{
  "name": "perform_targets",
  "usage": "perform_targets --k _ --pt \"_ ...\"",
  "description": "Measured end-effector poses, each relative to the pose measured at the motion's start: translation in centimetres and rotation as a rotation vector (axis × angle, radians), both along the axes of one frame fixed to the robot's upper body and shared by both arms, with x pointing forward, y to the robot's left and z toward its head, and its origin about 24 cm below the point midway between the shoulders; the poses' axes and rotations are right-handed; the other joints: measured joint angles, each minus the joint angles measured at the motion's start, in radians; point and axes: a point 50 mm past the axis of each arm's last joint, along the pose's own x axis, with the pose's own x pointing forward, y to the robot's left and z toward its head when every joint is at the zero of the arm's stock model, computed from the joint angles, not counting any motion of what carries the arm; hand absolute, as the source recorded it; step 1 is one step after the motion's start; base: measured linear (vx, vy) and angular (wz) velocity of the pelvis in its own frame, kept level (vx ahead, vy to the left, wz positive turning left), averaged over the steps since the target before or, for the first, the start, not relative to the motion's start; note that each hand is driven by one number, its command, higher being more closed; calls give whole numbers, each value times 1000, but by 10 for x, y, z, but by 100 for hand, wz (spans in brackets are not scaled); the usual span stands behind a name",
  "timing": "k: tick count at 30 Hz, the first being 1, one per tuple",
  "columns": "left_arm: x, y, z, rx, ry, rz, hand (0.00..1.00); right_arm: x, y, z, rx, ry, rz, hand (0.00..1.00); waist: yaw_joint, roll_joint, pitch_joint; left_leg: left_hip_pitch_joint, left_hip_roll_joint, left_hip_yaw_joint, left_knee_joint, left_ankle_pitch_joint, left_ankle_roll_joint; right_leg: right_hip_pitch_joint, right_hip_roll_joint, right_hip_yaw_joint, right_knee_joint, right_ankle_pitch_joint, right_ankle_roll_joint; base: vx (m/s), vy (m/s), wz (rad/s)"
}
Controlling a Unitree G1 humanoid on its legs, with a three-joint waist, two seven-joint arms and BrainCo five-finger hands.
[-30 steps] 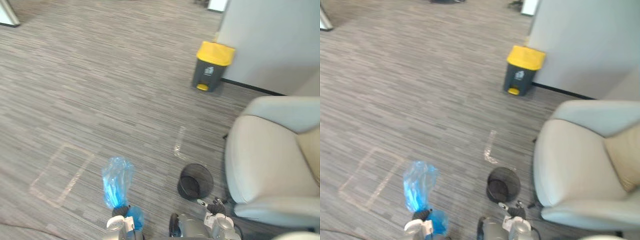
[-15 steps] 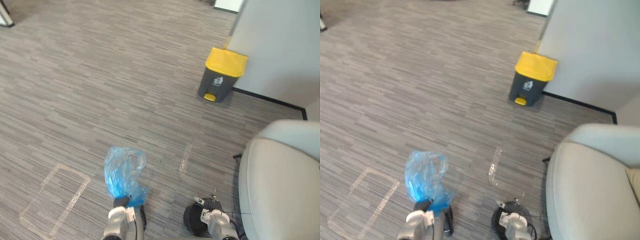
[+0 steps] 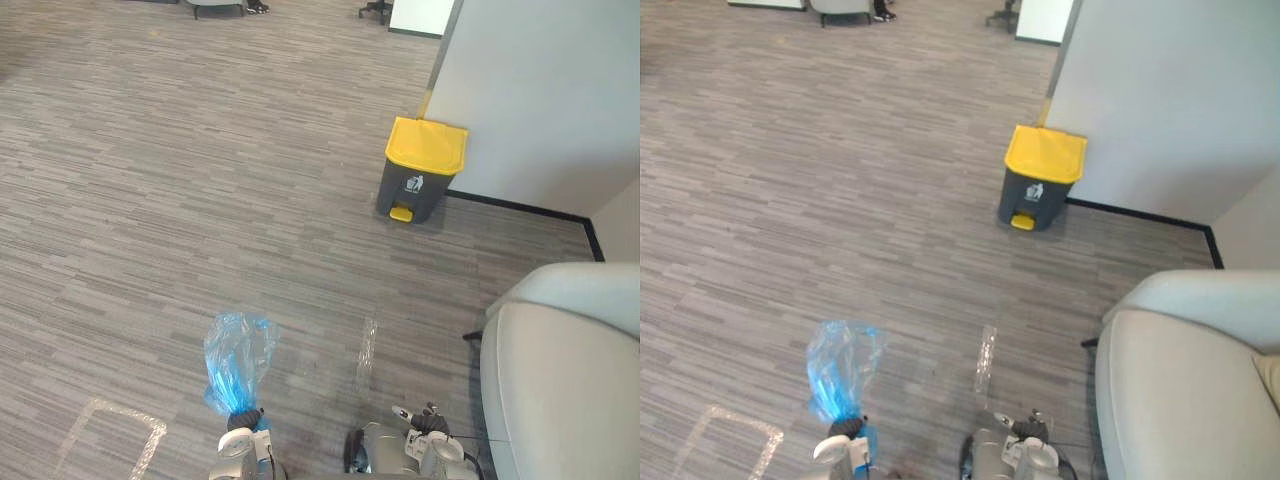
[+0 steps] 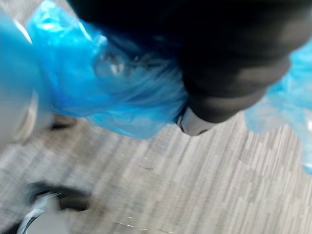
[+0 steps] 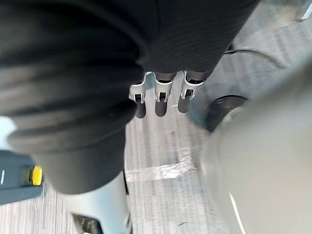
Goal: Gather rubbish on tea table into small bin, then transfer packed bag to large trash can.
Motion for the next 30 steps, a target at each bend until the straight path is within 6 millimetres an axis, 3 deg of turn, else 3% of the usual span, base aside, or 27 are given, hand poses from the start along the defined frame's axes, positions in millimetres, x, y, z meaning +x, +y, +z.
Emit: perform_targets --k 3,4,6,7,8,9,11,12,14,15,16,17,18,19,21,22,24,26,28,30 --pt "7 -2 2 -10 -20 -11 100 0 5 -1 20 6 0 0 -14 30 -1 -9 41 -67 81 -16 -24 49 40 -24 -16 -63 -10 432 -137 10" --pt "10 -4 3 -11 -26 -22 100 0 5 -1 18 4 2 0 -23 38 1 -68 71 -96 243 -32 -52 96 53 -42 -50 -67 -12 414 -94 20" --pt "10 -4 4 -5 -28 -36 100 0 6 -1 17 3 9 0 -21 47 -1 -144 110 -122 488 8 -106 169 83 -36 -98 -70 -21 471 -13 -12" --pt "10 -4 3 -3 -28 -39 100 2 7 0 13 -3 27 0 -18 58 6 -194 133 -117 629 88 -87 228 103 -16 -142 -83 -29 427 50 -51" --pt "7 -1 3 -3 -28 -20 100 8 10 2 14 -15 49 0 -10 60 12 -257 173 -82 785 163 -31 269 114 27 -172 -87 -32 380 116 -76" --pt "6 1 3 -1 -29 -8 100 8 12 2 15 -14 60 0 1 59 11 -288 191 -57 838 100 -4 290 116 59 -182 -90 -35 361 175 -105" --pt "9 6 7 12 -56 10 100 11 13 2 15 -17 64 0 35 45 19 -363 173 -19 745 -28 19 345 86 136 -212 -89 -34 414 244 -106" --pt "10 7 8 16 -66 10 100 14 13 4 14 -24 61 0 37 34 30 -386 158 -15 657 -47 22 366 65 149 -215 -89 -34 376 284 -79" --pt "13 7 10 21 -82 11 100 14 10 4 12 -28 43 0 36 28 31 -443 130 -44 451 -18 13 403 17 161 -221 -97 -20 383 336 -62" --pt "13 6 10 19 -80 7 100 12 7 4 9 -26 27 0 36 34 27 -442 116 -95 281 62 -1 427 0 178 -227 -123 27 389 387 -76" --pt "12 8 10 25 -78 3 100 7 6 1 7 -4 31 0 41 29 15 -444 100 -97 291 129 -13 451 -28 209 -235 -154 78 495 475 -55" --pt "12 11 10 34 -73 4 100 3 9 -1 16 18 45 0 32 16 6 -443 71 -80 295 103 -7 450 -61 216 -233 -151 79 350 310 -27" --pt "13 9 10 32 -76 3 100 1 10 -2 21 24 32 0 34 -3 -6 -438 54 -55 302 69 15 413 -85 233 -172 -123 84 512 454 -20" --pt "15 8 11 30 -85 -1 100 -1 8 -2 20 26 26 0 37 -10 -6 -422 46 -32 303 46 22 372 -100 251 -88 -94 123 417 369 -42" --pt "14 8 10 32 -77 -9 100 1 9 -2 20 19 35 0 39 -8 10 -354 37 5 290 18 51 272 -119 261 144 -15 166 405 323 -52" --pt "11 7 9 30 -64 -14 100 1 7 -1 13 17 35 0 31 -2 19 -277 22 26 254 0 59 202 -127 258 337 16 186 406 251 -36" --pt "9 3 7 23 -53 -27 100 -5 5 -2 9 24 30 0 21 11 23 -164 6 48 183 -8 65 114 -127 190 501 -14 162 403 175 -14" --pt "17 3 10 29 -66 -20 100 -2 6 -1 7 10 29 0 15 11 23 -72 -1 56 93 -11 64 0 -119 53 494 -59 114 427 96 -6" --pt "19 3 10 29 -60 -23 100 4 2 1 3 -7 12 0 9 18 28 4 0 60 27 -10 62 -53 -92 -50 338 -70 91 460 12 5" --pt "16 4 8 29 -47 -25 100 5 1 2 2 -11 3 0 -3 18 29 66 -3 58 -22 -10 62 -56 -58 -116 111 -25 76 463 -44 24"
